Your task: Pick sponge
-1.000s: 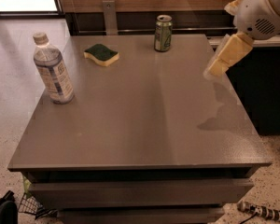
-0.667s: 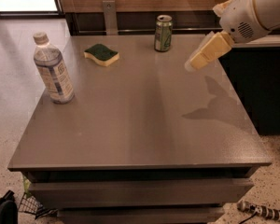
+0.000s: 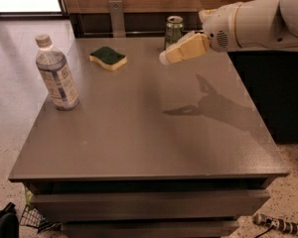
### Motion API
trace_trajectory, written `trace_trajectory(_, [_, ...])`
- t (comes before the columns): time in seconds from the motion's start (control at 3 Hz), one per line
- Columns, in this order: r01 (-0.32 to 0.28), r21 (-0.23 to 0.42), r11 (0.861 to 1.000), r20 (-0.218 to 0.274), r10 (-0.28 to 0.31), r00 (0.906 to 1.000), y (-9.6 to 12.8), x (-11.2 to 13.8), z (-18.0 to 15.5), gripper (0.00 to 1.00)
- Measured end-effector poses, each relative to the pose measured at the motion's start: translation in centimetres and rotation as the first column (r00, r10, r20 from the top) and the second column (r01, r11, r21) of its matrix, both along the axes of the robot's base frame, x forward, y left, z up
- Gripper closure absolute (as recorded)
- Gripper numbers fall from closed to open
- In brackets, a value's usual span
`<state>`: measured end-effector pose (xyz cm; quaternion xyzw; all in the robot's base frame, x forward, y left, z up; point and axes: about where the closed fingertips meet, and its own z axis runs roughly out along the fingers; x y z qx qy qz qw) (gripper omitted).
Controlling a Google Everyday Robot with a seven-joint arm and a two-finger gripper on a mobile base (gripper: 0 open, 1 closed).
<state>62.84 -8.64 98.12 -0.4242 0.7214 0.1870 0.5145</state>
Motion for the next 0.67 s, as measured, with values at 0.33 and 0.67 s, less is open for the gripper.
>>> trace_trajectory(0.33, [0.0,0.0,1.0,0.0,0.0,1.0,0.0,0.0,0.0,0.0])
trace_trajectory(0.67, [0.002,-0.011,1.0,-0.004,-0.002,1.0,0.7,1.2,0.1,0.0])
